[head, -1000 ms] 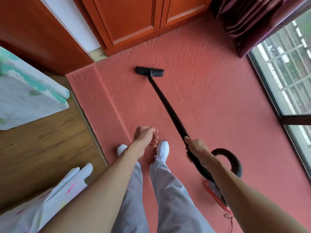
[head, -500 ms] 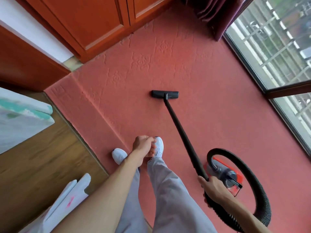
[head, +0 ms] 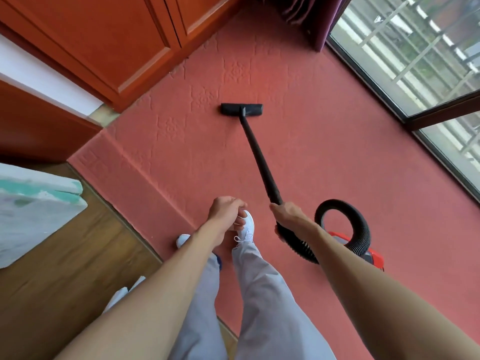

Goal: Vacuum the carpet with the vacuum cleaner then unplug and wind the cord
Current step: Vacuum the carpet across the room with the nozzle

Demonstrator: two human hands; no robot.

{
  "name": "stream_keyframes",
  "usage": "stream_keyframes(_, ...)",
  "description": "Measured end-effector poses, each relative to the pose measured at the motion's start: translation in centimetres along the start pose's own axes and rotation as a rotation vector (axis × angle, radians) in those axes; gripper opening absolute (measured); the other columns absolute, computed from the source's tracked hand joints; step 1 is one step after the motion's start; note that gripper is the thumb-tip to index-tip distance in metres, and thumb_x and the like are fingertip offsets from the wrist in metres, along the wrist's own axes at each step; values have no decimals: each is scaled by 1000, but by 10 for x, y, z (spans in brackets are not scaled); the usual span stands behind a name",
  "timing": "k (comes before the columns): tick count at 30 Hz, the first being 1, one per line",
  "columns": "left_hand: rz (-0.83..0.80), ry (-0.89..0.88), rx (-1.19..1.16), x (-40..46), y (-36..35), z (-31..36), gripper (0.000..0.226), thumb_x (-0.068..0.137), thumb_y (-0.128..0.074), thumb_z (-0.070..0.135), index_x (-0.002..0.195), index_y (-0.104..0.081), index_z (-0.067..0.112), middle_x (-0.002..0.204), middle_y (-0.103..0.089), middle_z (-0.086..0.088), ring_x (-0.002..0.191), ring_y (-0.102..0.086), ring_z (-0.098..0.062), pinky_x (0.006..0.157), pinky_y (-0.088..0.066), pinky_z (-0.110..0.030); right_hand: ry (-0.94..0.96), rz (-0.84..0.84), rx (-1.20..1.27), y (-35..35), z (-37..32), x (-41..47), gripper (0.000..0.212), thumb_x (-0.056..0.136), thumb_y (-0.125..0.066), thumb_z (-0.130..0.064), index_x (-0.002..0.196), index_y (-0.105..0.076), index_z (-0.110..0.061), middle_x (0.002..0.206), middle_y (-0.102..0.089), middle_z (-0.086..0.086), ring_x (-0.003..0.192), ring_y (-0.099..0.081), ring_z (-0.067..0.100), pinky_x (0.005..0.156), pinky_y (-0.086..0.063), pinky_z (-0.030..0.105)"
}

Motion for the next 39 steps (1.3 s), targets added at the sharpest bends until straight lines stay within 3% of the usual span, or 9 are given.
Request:
stream_keyframes(2,-7,15,26,-6,-4,2,13,85,-52,6,79,-63,5,60,-56,-9,45,-49,-20,51,-46,-28,-36,-29,-23,0,39,-15,31,95,-41,-29,96,-49,1,68,-63,16,47,-59,28,47,-52,32)
stream_keyframes(5,-15,19,87,-20,-13,10,15,86,-50,6,77,-62,6,59,-55,-8,43,-48,-19,47,-46,-26,-90,-56,-103,-1,100,-49,34,94,-44,-35,95,-52,-2,84,-70,20,67,-67,35,70,-60,45)
stream_keyframes(11,-94,-3,183,-42,-46,42,9,88,-48,3,84,-55,7,59,-45,-7,46,-37,-15,41,-35,-19,-217,-103,-57,5,174,-108,40,95,-47,-33,112,-51,3,69,-64,13,42,-57,22,39,-45,24)
stream_keyframes(15,-133,-46,224,-55,-63,62,7,86,-50,5,87,-55,9,60,-46,-6,46,-38,-17,43,-36,-21,-190,-96,1,17,148,-99,39,94,-49,-32,111,-51,2,69,-64,13,44,-57,23,40,-45,24)
stream_keyframes(21,-133,-54,210,-60,-52,56,7,86,-52,6,90,-58,8,63,-49,-9,47,-40,-18,46,-39,-22,-31,-45,21,22,30,-31,26,92,-43,-22,98,-55,1,70,-64,15,50,-61,27,47,-52,31)
stream_keyframes(26,-55,-26,164,-51,-20,36,8,87,-53,6,89,-60,3,61,-52,-10,46,-45,-20,50,-43,-27,46,-50,-2,34,-27,-1,20,91,-35,-19,84,-44,-2,60,-59,14,31,-52,22,39,-44,23)
stream_keyframes(33,10,22,137,-48,-6,42,10,86,-54,6,82,-62,3,60,-55,-10,45,-48,-20,48,-46,-28,35,-7,-349,51,82,-25,38,95,-40,-33,101,-61,-2,61,-61,5,43,-57,20,36,-36,19)
stream_keyframes(37,-4,-19,138,-55,-21,80,8,87,-52,6,83,-59,4,60,-53,-10,41,-45,-18,45,-42,-25,-9,13,-531,72,130,-52,43,98,-40,-38,111,-63,-3,75,-59,2,68,-66,25,52,-41,25)
stream_keyframes(39,-10,-65,144,-59,-29,102,8,87,-52,7,84,-59,5,61,-54,-9,44,-45,-18,45,-42,-24,-18,-2,-545,88,114,-49,43,97,-39,-37,110,-63,-3,69,-58,0,57,-61,18,46,-40,25)
Point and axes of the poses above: each hand's wrist, its own x-axis towards the middle knuckle, its own y-axis out of the back of the hand, z = x × y, the point moved 1 cm from there along x, towards the middle knuckle
